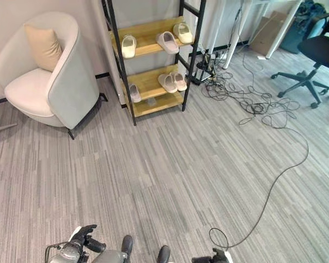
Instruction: Arrange the slippers neatly on the shoe rack.
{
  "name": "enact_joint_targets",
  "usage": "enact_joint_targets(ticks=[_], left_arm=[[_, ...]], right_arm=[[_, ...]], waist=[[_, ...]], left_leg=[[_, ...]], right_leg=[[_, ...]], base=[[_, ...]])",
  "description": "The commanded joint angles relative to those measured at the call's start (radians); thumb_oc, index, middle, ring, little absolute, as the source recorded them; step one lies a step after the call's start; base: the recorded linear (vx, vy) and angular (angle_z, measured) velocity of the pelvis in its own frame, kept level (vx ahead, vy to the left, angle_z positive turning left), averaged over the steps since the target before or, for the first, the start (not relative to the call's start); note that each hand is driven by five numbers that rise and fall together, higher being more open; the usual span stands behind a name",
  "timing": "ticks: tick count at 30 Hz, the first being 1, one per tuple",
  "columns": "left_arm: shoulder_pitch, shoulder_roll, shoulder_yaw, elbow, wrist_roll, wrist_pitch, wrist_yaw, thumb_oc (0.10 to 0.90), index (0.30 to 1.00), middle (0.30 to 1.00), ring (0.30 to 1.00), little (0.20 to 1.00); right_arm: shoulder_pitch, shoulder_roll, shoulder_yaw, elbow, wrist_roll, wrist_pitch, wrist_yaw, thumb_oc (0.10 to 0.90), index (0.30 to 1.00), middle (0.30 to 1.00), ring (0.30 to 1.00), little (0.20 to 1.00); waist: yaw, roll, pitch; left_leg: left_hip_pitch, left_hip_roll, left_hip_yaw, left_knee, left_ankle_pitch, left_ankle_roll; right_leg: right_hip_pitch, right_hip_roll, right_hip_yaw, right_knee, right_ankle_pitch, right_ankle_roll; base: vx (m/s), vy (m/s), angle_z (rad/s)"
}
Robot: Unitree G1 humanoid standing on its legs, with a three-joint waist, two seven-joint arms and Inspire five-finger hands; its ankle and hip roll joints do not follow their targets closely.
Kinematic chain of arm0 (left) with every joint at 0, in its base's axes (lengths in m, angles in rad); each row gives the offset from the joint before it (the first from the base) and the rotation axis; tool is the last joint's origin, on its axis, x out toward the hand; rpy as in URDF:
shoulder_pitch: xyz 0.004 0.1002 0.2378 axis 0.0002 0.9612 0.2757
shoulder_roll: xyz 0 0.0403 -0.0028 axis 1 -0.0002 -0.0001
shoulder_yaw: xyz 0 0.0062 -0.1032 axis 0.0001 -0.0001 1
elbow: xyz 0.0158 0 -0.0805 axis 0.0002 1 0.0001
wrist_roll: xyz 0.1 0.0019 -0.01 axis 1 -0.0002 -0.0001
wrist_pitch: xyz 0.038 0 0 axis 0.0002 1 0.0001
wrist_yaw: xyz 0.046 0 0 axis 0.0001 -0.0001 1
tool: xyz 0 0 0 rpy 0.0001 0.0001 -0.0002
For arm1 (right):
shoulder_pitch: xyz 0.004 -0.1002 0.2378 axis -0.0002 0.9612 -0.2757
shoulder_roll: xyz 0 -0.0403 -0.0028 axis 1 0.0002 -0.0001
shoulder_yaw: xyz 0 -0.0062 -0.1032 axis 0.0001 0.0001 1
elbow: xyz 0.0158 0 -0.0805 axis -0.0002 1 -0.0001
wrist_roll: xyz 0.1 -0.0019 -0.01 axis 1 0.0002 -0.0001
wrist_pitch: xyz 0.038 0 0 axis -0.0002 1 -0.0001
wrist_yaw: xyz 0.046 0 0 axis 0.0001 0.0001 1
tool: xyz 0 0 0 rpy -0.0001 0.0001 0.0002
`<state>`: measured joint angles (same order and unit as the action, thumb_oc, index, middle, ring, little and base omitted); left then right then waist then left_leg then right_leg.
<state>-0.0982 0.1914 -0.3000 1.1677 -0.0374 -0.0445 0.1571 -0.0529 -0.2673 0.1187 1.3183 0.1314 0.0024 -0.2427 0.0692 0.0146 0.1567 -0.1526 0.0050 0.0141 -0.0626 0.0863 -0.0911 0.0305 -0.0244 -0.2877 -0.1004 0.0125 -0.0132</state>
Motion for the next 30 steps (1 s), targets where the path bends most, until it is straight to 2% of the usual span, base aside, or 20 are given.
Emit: enact_joint_targets(ticks=[1,6,7,8,9,11,12,13,14,15,16,19,21,22,24,25,28,29,30], left_arm=[[-0.001,0.007,-0.017,0.04,0.023,-0.024,0.005,0.8,0.9,0.9,0.9,0.9],[0.01,0.01,0.002,0.044,0.018,-0.024,0.003,0.8,0.9,0.9,0.9,0.9],[0.012,0.016,0.014,0.045,0.015,-0.024,0.002,0.8,0.9,0.9,0.9,0.9],[0.014,0.027,0.014,0.035,0.014,-0.022,0.001,0.8,0.9,0.9,0.9,0.9],[0.014,0.027,0.014,0.035,0.014,-0.022,0.001,0.8,0.9,0.9,0.9,0.9],[0.016,0.032,0.013,0.025,0.01,-0.022,0.003,0.8,0.9,0.9,0.9,0.9],[0.019,0.033,0.011,0.02,0.008,-0.022,0.003,0.8,0.9,0.9,0.9,0.9],[0.021,0.035,0.009,0.017,0.007,-0.021,0.002,0.8,0.9,0.9,0.9,0.9],[0.018,0.036,0.009,0.02,0.007,-0.021,0.003,0.8,0.9,0.9,0.9,0.9],[0.018,0.036,0.009,0.02,0.007,-0.021,0.003,0.8,0.9,0.9,0.9,0.9],[0.01,0.034,0.005,0.024,0.007,-0.021,0.003,0.8,0.9,0.9,0.9,0.9],[0.001,0.031,0.006,0.037,0.023,-0.023,0.011,0.8,0.9,0.9,0.9,0.9],[0.001,0.03,0.008,0.037,0.024,-0.029,0.018,0.8,0.9,0.9,0.9,0.9],[0.005,0.023,0.006,0.04,0.022,-0.032,0.023,0.8,0.9,0.9,0.9,0.9],[0.011,0.017,0.001,0.043,0.026,-0.03,0.022,0.8,0.9,0.9,0.9,0.9],[0.013,0.013,0.0,0.043,0.027,-0.027,0.018,0.8,0.9,0.9,0.9,0.9],[0.002,0.008,-0.009,0.043,0.027,-0.026,0.014,0.8,0.9,0.9,0.9,0.9],[0.002,0.007,-0.009,0.043,0.027,-0.026,0.013,0.8,0.9,0.9,0.9,0.9],[-0.005,0.009,-0.012,0.037,0.024,-0.028,0.011,0.8,0.9,0.9,0.9,0.9]], right_arm=[[0.027,-0.024,0.005,-0.015,-0.021,-0.01,-0.013,0.8,0.9,0.9,0.9,0.9],[0.03,-0.015,0.011,-0.028,-0.036,-0.009,-0.004,0.8,0.9,0.9,0.9,0.9],[0.019,-0.015,0.02,-0.041,-0.048,-0.007,0.001,0.8,0.9,0.9,0.9,0.9],[0.011,-0.017,0.03,-0.056,-0.053,-0.005,0.005,0.8,0.9,0.9,0.9,0.9],[0.011,-0.017,0.03,-0.056,-0.053,-0.004,0.005,0.8,0.9,0.9,0.9,0.9],[0.006,-0.017,0.037,-0.07,-0.057,-0.004,0.006,0.8,0.9,0.9,0.9,0.9],[0.002,-0.013,0.042,-0.077,-0.061,-0.003,0.005,0.8,0.9,0.9,0.9,0.9],[-0.002,-0.008,0.05,-0.084,-0.062,-0.003,0.005,0.8,0.9,0.9,0.9,0.9],[-0.006,-0.006,0.054,-0.087,-0.064,-0.004,0.005,0.8,0.9,0.9,0.9,0.9],[-0.006,-0.006,0.054,-0.087,-0.064,-0.004,0.005,0.8,0.9,0.9,0.9,0.9],[-0.013,-0.004,0.061,-0.089,-0.067,-0.003,0.006,0.8,0.9,0.9,0.9,0.9],[-0.03,-0.011,0.078,-0.103,-0.086,0.008,0.007,0.8,0.9,0.9,0.9,0.9],[-0.033,-0.011,0.082,-0.112,-0.092,0.005,0.005,0.8,0.9,0.9,0.9,0.9],[-0.022,-0.01,0.085,-0.116,-0.093,0.0,0.001,0.8,0.9,0.9,0.9,0.9],[-0.012,-0.005,0.088,-0.12,-0.094,-0.003,0.001,0.8,0.9,0.9,0.9,0.9],[-0.003,-0.004,0.082,-0.123,-0.089,-0.007,0.0,0.8,0.9,0.9,0.9,0.9],[-0.009,-0.003,0.083,-0.116,-0.076,-0.018,-0.004,0.8,0.9,0.9,0.9,0.9],[-0.009,-0.003,0.083,-0.116,-0.076,-0.018,-0.004,0.8,0.9,0.9,0.9,0.9],[-0.015,-0.006,0.086,-0.118,-0.074,-0.02,-0.003,0.8,0.9,0.9,0.9,0.9]], waist=[[0.038,0.007,-0.058],[0.05,-0.005,-0.073],[0.063,0.0,-0.073],[0.069,0.014,-0.063],[0.069,0.013,-0.063],[0.065,0.033,-0.053],[0.065,0.043,-0.05],[0.062,0.048,-0.047],[0.062,0.046,-0.047],[0.061,0.047,-0.046],[0.058,0.043,-0.045],[0.038,0.037,-0.044],[0.034,0.04,-0.043],[0.03,0.024,-0.053],[0.03,0.015,-0.065],[0.026,0.006,-0.081],[0.025,0.008,-0.087],[0.024,0.009,-0.086],[0.027,0.005,-0.078]], left_leg=[[0.017,-0.015,0.014,-0.02,0.029,0.027],[0.047,-0.03,0.032,-0.025,0.002,0.041],[0.062,-0.036,0.04,-0.025,-0.012,0.054],[0.09,-0.037,0.029,-0.025,-0.021,0.071],[0.09,-0.038,0.03,-0.025,-0.021,0.072],[0.12,-0.032,0.022,-0.025,-0.037,0.088],[0.136,-0.028,0.017,-0.025,-0.05,0.095],[0.162,-0.026,0.005,-0.025,-0.07,0.098],[0.172,-0.024,0.003,-0.025,-0.082,0.096],[0.173,-0.024,0.003,-0.025,-0.082,0.096],[0.184,-0.027,-0.002,-0.025,-0.092,0.094],[0.236,-0.021,-0.019,-0.025,-0.129,0.077],[0.252,-0.016,-0.022,-0.025,-0.14,0.073],[0.267,-0.015,-0.028,-0.025,-0.159,0.068],[0.284,-0.006,-0.032,-0.025,-0.172,0.067],[0.298,0.018,-0.043,-0.025,-0.181,0.053],[0.296,0.066,-0.047,0.026,-0.118,0.022],[0.295,0.067,-0.048,0.029,-0.119,0.021],[0.254,0.075,-0.053,0.094,-0.088,0.006]], right_leg=[[0.032,-0.02,0.082,0.017,-0.013,0.149],[0.034,-0.049,0.077,0.059,-0.008,0.169],[0.002,-0.082,0.065,0.169,0.004,0.186],[-0.061,-0.107,0.056,0.32,0.043,0.199],[-0.064,-0.109,0.057,0.325,0.041,0.2],[-0.133,-0.126,0.037,0.465,0.076,0.205],[-0.157,-0.139,0.02,0.496,0.084,0.2],[-0.181,-0.161,0.001,0.451,0.072,0.184],[-0.184,-0.162,-0.004,0.396,0.062,0.177],[-0.183,-0.162,-0.005,0.396,0.062,0.177],[-0.195,-0.161,-0.01,0.324,0.068,0.173],[-0.262,-0.169,-0.019,0.093,0.144,0.205],[-0.268,-0.165,-0.019,0.067,0.162,0.212],[-0.247,-0.16,-0.007,0.03,0.183,0.217],[-0.234,-0.154,-0.004,0.032,0.191,0.209],[-0.214,-0.142,-0.011,0.031,0.19,0.201],[-0.167,-0.102,-0.021,0.029,0.164,0.177],[-0.167,-0.102,-0.022,0.029,0.164,0.177],[-0.153,-0.097,-0.015,0.027,0.153,0.168]], base=[[0.16,0.143,-0.44],[0.16,0.126,-0.24],[0.2,0.225,-0.23],[0.2,0.226,-0.38],[0.15,0.177,-0.4],[0.13,0.136,-0.1],[0.25,0.098,0.08],[0.28,0.024,0.02],[0.22,-0.016,-0.05],[0.19,-0.064,0.03],[0.22,-0.087,0.12],[0.34,-0.131,0.07],[0.3,-0.114,0.09],[0.3,-0.129,0.23],[0.35,-0.162,0.15],[0.46,-0.219,0.06],[0.29,-0.175,0.12],[0.13,-0.103,-0.15],[0.11,-0.116,-0.34]])
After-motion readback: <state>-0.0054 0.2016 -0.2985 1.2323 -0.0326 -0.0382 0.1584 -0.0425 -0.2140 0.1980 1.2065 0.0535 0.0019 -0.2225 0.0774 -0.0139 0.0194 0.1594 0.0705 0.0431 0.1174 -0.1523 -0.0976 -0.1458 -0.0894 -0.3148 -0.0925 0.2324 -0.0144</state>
